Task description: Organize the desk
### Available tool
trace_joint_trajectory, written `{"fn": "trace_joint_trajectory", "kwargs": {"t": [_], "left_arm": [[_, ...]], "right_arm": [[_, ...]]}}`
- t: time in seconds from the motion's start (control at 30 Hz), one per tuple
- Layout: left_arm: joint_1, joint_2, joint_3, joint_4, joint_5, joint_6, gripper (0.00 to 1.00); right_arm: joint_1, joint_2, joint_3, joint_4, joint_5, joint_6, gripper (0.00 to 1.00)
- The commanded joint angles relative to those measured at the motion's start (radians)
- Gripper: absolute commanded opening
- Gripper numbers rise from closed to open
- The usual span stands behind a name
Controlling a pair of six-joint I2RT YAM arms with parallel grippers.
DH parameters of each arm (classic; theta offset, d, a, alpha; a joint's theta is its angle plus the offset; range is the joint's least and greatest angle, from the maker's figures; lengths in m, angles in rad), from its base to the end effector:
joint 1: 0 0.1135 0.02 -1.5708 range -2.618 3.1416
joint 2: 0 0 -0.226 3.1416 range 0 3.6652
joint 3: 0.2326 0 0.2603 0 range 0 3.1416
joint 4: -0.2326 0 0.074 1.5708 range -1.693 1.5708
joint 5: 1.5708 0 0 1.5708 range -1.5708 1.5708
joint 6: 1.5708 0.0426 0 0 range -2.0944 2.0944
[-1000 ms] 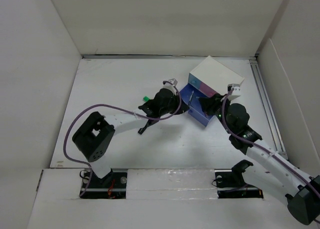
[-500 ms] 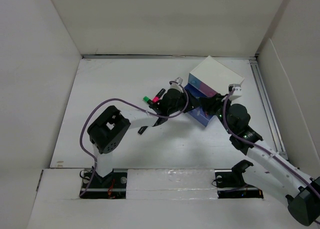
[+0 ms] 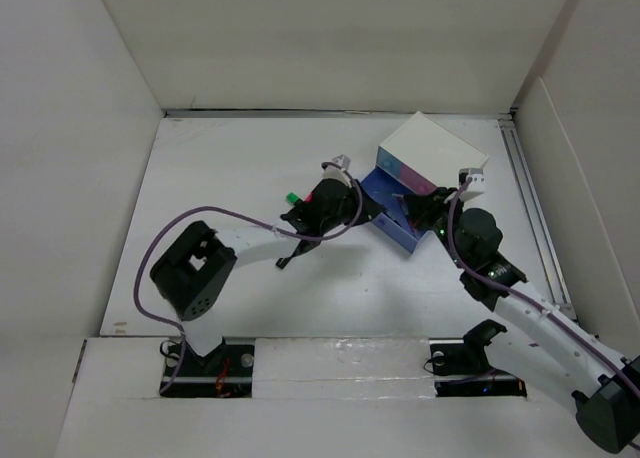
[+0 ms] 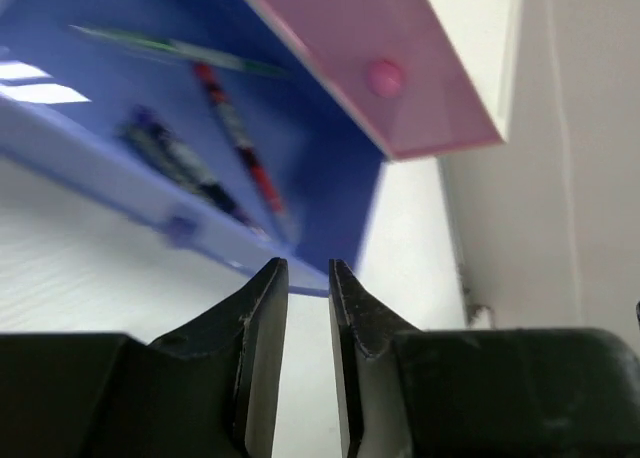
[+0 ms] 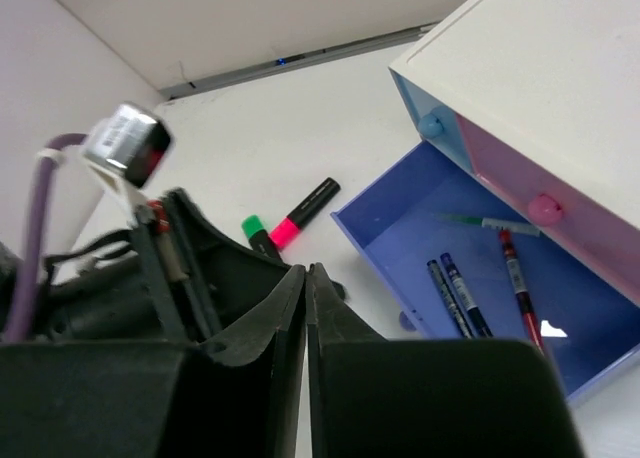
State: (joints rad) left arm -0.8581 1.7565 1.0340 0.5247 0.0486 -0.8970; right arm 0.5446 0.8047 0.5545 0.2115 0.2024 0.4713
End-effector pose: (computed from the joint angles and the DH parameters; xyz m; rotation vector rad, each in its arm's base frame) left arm 0.2637 -0.3083 0.1902 0.0009 1.9652 -1.2690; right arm 0.2090 0.1166 0.2673 0.0998 1.6414 0.6206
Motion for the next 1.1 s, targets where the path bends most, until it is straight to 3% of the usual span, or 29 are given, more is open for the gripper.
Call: {"fn": "trace_joint_trajectory", "kwargs": {"t": [0.0,0.1,0.17,0.23,0.4,0.63,1.07], "left_arm": [[0.088,-0.176,-0.066,-0.142,-0.133,0.127,0.2],[0.143,-0.273,-0.104,-0.323,-0.225,0.231,0.34],[0.152,-0.325,-0.112,-0.406,-0.272,0.298,0.5],[0.152,-0.338,-0.106,-0.521,-0.3,0.342,0.65],[0.162,-0.296,-0.081,-0.703,-0.403,0.38,0.65],[0.221,-0.273,-0.109,-0.684,-0.423,0.444,0.66],[0.249,-0.088,-0.031,-0.655,-0.354,0.546,0.66]], "right_arm": [[0.006,0.005,0.007,0.042,-0.02,0.003,0.07],[0.015,0.013,0.008,0.049,-0.035,0.007,0.06],[0.015,0.014,0.004,0.055,-0.043,0.012,0.08],[0.015,0.013,0.005,0.061,-0.053,0.015,0.18],[0.024,0.019,0.012,0.062,-0.087,0.015,0.36],[0.025,-0.015,0.008,0.057,-0.11,0.012,0.38],[0.025,-0.038,0.007,0.052,-0.116,0.013,0.38]]}}
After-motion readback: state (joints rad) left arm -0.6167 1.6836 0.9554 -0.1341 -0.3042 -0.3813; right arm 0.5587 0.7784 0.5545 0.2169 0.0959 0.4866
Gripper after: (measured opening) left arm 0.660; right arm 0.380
